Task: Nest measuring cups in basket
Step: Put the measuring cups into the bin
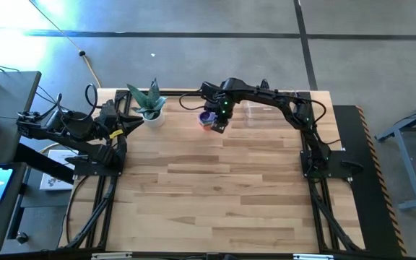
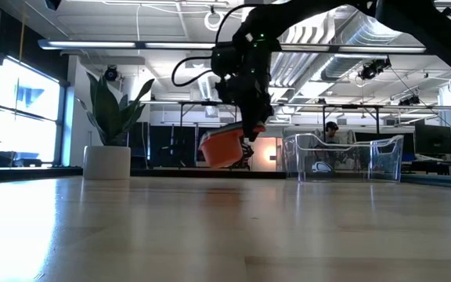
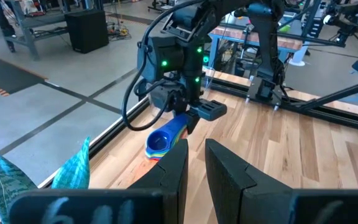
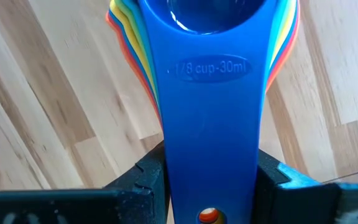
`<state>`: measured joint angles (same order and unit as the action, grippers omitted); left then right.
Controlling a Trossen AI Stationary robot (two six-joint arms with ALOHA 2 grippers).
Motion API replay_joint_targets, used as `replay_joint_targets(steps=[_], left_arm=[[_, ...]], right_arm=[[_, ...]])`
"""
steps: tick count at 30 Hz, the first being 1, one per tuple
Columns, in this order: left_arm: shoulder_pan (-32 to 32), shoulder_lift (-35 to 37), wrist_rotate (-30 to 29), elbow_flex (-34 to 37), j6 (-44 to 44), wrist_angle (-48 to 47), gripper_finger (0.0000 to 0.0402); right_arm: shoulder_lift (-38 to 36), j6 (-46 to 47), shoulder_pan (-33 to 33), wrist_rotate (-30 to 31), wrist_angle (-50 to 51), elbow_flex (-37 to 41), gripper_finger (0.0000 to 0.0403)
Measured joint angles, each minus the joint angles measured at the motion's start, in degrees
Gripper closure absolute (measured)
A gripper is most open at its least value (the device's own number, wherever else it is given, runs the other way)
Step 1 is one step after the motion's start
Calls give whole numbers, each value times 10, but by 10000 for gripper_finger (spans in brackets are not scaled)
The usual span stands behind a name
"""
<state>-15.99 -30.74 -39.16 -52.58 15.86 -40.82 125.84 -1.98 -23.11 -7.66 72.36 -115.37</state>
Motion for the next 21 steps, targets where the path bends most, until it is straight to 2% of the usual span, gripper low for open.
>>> replay_joint_targets(steps=[12, 16, 18, 21], left_arm=[[0, 0, 0, 0, 0, 0, 355], [0, 0, 0, 0, 0, 0, 355], [0, 0, 0, 0, 0, 0, 355], [0, 0, 0, 0, 0, 0, 355]], right_arm=[[-35, 0, 2, 12, -2, 18, 279], [-111, 37, -3, -8, -96, 156, 279], [-166, 63, -2, -5, -162, 243, 279], [-246, 99, -5, 7, -215, 332, 279]])
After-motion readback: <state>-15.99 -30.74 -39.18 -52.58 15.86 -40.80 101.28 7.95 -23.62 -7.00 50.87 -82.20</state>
